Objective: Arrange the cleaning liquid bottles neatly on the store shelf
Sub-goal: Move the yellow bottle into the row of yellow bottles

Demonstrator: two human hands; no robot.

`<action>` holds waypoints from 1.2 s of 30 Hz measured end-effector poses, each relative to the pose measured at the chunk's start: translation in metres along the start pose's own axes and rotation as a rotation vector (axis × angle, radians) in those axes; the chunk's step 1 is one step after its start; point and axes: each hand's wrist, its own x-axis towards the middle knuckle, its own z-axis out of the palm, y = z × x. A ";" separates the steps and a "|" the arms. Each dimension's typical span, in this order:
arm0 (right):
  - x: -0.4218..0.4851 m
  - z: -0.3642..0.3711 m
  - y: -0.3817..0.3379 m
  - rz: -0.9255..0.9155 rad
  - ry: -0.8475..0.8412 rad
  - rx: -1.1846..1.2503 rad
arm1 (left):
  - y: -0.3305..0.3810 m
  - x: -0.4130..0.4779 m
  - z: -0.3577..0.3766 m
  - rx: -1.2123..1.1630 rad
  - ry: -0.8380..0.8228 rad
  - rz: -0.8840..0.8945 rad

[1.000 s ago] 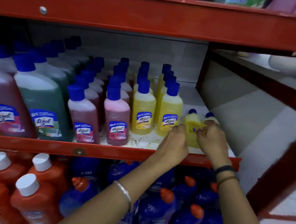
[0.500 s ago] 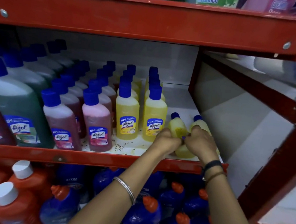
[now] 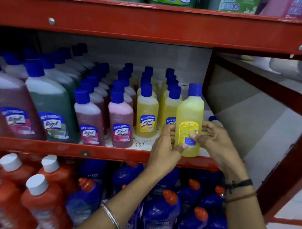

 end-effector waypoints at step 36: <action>0.014 0.107 0.015 -0.088 0.028 -0.142 | -0.039 -0.014 -0.057 0.289 0.166 0.033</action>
